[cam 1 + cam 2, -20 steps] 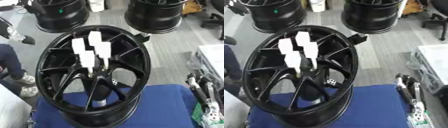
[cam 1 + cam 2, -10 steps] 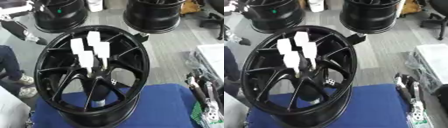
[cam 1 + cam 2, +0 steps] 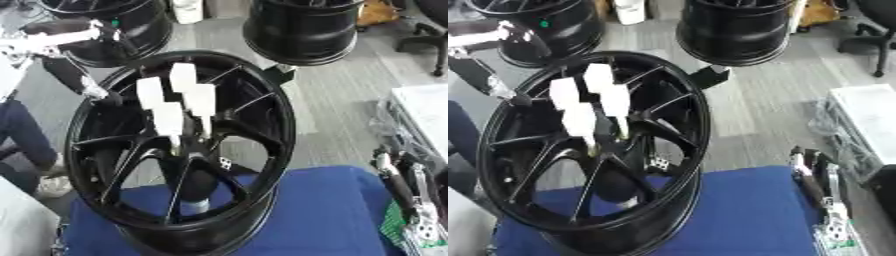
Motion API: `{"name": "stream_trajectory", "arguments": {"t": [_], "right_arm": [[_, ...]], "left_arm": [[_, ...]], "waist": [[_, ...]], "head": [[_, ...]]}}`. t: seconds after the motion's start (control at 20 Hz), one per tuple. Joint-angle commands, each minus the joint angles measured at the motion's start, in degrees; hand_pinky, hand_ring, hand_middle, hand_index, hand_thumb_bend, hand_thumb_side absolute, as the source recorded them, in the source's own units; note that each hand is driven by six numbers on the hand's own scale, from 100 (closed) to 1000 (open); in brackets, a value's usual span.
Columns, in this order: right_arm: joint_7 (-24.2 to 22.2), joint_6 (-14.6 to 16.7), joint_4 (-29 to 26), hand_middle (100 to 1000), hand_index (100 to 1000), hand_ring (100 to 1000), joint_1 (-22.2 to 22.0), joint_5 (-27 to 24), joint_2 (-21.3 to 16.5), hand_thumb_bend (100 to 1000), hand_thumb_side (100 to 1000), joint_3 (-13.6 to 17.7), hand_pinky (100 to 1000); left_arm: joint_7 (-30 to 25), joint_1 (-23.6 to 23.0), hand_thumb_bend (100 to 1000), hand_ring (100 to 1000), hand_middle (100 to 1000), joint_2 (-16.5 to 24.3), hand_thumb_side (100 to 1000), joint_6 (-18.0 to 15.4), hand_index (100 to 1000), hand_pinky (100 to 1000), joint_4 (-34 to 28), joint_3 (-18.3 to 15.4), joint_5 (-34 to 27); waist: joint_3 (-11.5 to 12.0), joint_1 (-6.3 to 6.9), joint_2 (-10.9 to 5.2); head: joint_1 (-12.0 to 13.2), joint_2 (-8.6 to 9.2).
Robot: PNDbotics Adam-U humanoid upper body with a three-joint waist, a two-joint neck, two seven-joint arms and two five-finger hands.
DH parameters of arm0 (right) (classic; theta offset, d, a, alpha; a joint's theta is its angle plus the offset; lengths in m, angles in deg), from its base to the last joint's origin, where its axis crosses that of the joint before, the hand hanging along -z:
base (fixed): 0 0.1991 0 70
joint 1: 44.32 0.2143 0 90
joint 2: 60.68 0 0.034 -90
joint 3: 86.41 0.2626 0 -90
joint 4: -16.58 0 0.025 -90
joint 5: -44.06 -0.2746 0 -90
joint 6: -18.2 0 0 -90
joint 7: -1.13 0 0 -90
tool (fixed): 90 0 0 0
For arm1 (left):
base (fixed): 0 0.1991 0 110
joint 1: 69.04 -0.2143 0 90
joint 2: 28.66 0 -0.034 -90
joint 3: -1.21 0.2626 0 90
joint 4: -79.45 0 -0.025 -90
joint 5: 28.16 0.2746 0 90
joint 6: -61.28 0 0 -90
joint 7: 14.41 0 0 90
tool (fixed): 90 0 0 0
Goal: Pull the pin out of the wheel hub.
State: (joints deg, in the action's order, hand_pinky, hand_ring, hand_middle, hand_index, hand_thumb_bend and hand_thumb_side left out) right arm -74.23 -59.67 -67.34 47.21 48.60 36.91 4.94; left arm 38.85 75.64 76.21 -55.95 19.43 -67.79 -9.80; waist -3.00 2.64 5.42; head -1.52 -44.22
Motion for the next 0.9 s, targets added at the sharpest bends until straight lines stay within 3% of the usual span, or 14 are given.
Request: {"name": "stream_trajectory", "arguments": {"t": [0.05,0.7,0.9], "right_arm": [[-0.2,0.2,-0.6,551,603,587,0.6,0.1,-0.8,100,590,-0.1,676],[-0.5,0.2,-0.6,550,602,586,0.8,-0.1,-0.6,100,590,-0.4,676],[-0.5,0.2,-0.5,549,601,586,0.9,-0.1,-0.6,100,592,-0.4,675]], "left_arm": [[-9.5,1.2,719,717,710,-0.1,465,-9.4,818,748,-0.7,-0.1,0.9],[-2.8,2.2,695,633,650,-5.5,473,-7.7,776,701,1.8,0.1,9.0],[-2.9,2.0,585,553,559,-6.1,413,-7.8,698,638,2.2,0.4,9.3]], "waist": [[-0.1,-0.16,-0.62],[-0.6,-0.40,-0.66],[-0.7,-0.40,-0.64]], "head": [[0.2,0.10],[0.8,0.10],[0.8,0.10]]}}
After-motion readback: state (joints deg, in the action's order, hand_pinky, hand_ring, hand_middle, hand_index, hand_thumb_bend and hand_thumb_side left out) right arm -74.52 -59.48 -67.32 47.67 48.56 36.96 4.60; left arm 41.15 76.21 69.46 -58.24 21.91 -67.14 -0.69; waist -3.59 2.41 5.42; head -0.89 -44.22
